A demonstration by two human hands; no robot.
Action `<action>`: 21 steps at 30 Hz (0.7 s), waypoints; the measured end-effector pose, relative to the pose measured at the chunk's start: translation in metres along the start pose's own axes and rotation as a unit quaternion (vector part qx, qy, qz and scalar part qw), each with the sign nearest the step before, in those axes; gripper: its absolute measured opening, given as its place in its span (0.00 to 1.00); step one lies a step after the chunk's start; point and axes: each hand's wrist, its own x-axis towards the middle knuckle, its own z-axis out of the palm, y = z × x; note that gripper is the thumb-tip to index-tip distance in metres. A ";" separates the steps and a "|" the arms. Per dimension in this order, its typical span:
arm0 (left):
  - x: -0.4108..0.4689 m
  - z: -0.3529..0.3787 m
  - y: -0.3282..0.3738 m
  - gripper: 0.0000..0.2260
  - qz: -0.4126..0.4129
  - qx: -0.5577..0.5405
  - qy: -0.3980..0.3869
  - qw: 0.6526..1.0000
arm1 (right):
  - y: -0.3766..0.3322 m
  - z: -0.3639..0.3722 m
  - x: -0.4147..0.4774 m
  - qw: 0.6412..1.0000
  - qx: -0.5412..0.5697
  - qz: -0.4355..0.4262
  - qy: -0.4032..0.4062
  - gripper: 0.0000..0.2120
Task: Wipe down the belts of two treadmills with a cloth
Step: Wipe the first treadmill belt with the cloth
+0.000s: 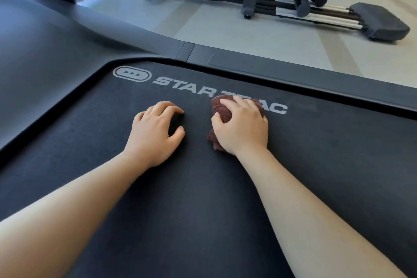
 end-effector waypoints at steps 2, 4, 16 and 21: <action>0.001 0.003 0.000 0.19 -0.006 -0.005 0.007 1.000 | -0.003 0.007 0.026 1.000 -0.004 -0.009 0.001 0.21; 0.001 0.005 0.002 0.20 -0.006 -0.008 0.002 1.000 | -0.005 0.014 0.051 1.000 -0.008 -0.013 -0.001 0.21; 0.003 0.002 0.002 0.20 -0.014 0.008 -0.003 1.000 | -0.010 0.020 0.077 0.998 -0.004 -0.042 -0.046 0.21; 0.003 0.002 0.003 0.19 -0.017 0.006 0.002 1.000 | 0.003 0.001 0.006 0.999 -0.006 -0.039 0.002 0.24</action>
